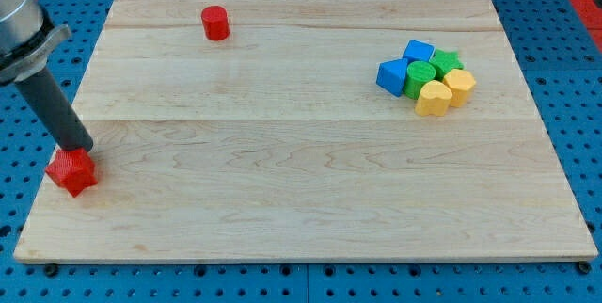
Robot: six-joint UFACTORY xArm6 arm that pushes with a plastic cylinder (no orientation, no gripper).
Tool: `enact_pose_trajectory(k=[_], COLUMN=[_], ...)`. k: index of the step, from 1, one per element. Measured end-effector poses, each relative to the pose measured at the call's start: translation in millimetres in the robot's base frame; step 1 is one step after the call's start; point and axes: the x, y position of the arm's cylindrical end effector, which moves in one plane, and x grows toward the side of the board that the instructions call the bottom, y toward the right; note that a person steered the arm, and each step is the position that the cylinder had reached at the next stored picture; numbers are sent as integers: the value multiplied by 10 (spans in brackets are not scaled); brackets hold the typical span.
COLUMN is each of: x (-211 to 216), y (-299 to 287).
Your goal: Move the red circle towards the top left of the blue triangle
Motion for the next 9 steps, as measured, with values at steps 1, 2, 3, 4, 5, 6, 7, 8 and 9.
enact_pose_trajectory(k=[1, 2, 3, 4, 5, 6, 7, 8, 9], x=[51, -433, -1034, -1132, -1485, -1807, -2151, -2394, -2398], y=[36, 172, 237, 237, 264, 273, 420, 698, 1454])
